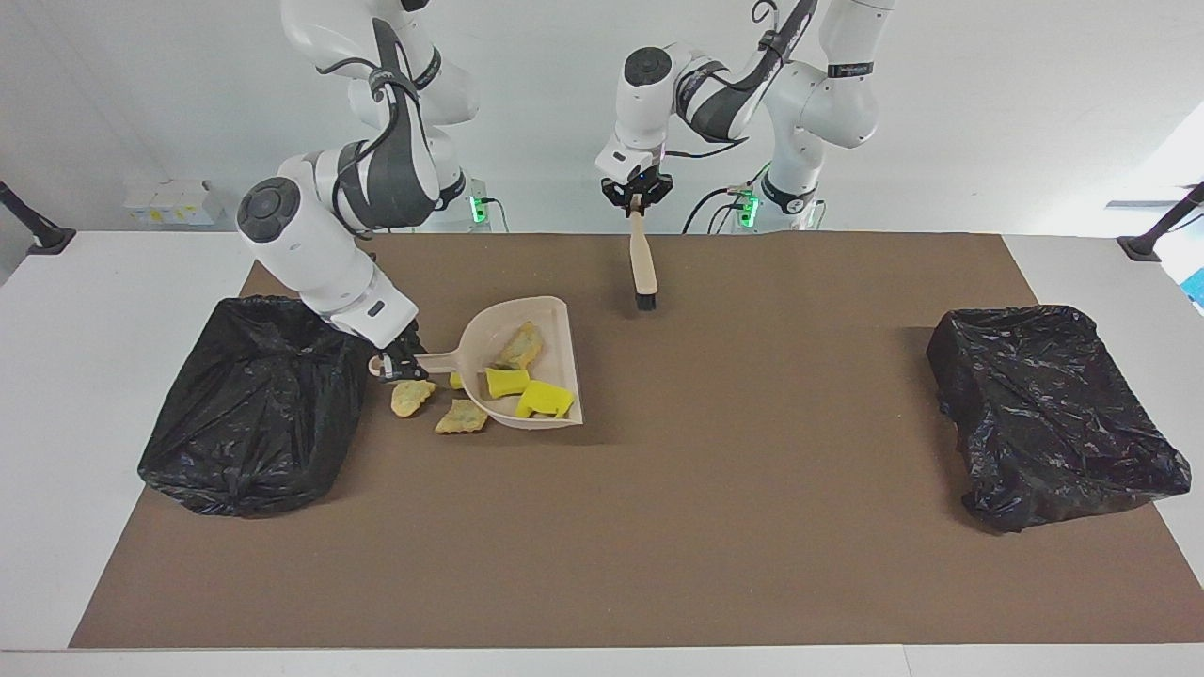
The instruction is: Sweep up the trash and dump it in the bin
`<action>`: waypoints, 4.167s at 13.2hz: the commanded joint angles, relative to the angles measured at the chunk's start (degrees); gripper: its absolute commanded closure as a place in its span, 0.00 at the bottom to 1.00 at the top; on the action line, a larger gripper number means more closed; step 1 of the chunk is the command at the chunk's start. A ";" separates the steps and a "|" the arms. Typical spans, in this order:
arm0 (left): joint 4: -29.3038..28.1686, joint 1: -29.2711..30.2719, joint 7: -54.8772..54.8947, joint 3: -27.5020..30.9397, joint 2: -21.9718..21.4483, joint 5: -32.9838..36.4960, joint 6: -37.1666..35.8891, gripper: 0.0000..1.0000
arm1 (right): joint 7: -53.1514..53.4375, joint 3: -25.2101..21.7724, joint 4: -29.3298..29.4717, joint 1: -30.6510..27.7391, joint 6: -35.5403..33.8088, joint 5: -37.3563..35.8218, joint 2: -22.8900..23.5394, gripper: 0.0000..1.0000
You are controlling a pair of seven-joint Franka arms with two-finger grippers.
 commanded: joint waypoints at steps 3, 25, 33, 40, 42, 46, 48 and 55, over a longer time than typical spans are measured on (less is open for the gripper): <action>-1.31 -2.15 -0.25 0.82 1.23 -1.45 3.32 1.00 | -9.00 0.31 2.99 -6.57 -4.58 1.21 0.16 1.00; 6.23 11.45 16.27 1.35 4.31 0.45 -7.30 0.34 | -14.04 -1.36 8.27 -28.47 -5.73 -15.30 -0.80 1.00; 14.14 25.08 24.18 1.44 4.66 11.36 -10.90 0.00 | 14.07 -0.22 7.83 -20.48 -12.57 -42.98 -6.25 1.00; 29.87 37.83 34.01 1.52 5.01 18.13 -22.06 0.00 | 21.48 -0.13 6.34 -14.05 -17.16 -55.75 -8.10 1.00; 33.74 40.29 37.70 1.53 5.71 18.59 -24.71 0.00 | 21.04 -0.13 6.34 -13.53 -17.24 -56.45 -8.97 1.00; 42.87 45.74 46.40 1.79 6.77 16.40 -32.79 0.00 | 27.76 0.04 6.26 -5.19 -23.37 -64.27 -10.73 1.00; 47.79 48.46 47.47 1.96 7.38 15.17 -36.65 0.00 | 30.44 -0.39 -2.49 -7.01 -16.95 -62.18 -15.63 1.00; 62.92 53.75 53.70 2.14 15.20 14.19 -47.39 0.00 | 13.52 -0.13 2.38 -8.69 -14.69 -60.50 -14.95 1.00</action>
